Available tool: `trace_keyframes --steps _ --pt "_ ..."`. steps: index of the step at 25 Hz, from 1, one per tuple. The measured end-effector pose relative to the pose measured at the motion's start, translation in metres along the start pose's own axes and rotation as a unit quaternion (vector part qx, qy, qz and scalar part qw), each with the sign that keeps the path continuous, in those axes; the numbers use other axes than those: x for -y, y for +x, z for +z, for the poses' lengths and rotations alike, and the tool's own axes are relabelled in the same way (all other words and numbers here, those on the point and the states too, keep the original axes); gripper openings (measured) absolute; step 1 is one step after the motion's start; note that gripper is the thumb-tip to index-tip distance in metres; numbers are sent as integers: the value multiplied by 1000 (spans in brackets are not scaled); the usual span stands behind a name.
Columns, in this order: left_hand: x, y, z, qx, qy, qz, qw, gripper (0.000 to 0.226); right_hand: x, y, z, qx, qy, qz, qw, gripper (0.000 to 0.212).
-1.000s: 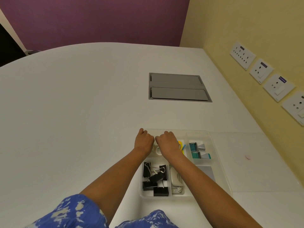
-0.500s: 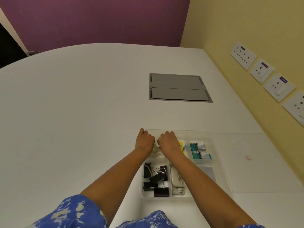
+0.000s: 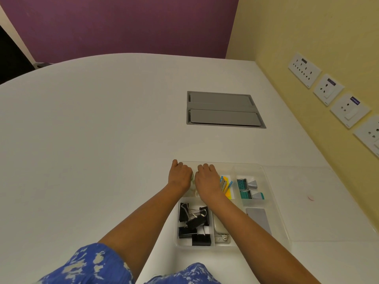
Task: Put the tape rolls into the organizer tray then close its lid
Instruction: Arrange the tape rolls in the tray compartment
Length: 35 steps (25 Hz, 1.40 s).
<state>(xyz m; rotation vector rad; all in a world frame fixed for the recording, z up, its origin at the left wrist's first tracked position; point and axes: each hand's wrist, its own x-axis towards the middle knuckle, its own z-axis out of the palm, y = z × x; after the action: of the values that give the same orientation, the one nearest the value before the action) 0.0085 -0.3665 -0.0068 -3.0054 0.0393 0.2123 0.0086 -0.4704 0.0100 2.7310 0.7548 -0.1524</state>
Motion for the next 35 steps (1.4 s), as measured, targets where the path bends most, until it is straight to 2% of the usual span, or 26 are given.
trace_keyframes --steps 4,11,15,19,22,25,29,35 --pt "-1 -4 5 -1 19 17 1000 17 -7 2 -12 -19 60 22 998 28" --pt "0 -6 7 -2 27 25 999 20 -18 1 -11 54 174 -7 983 29" --pt "0 -6 8 1 27 24 999 20 -15 1 -11 77 157 -20 984 36" --pt "0 -6 7 0 23 22 999 19 -9 0 -6 86 159 -3 984 28" --pt "1 -7 8 -2 16 21 1000 21 -16 2 -9 76 224 21 971 28" --pt "1 -7 8 -8 13 19 1000 22 -20 2 -11 23 269 51 961 27" --pt "2 -6 10 -8 14 22 1000 22 -15 0 -3 -14 250 50 967 26" --pt "1 -4 12 -19 -15 21 999 24 -22 5 1 -25 228 54 972 24"
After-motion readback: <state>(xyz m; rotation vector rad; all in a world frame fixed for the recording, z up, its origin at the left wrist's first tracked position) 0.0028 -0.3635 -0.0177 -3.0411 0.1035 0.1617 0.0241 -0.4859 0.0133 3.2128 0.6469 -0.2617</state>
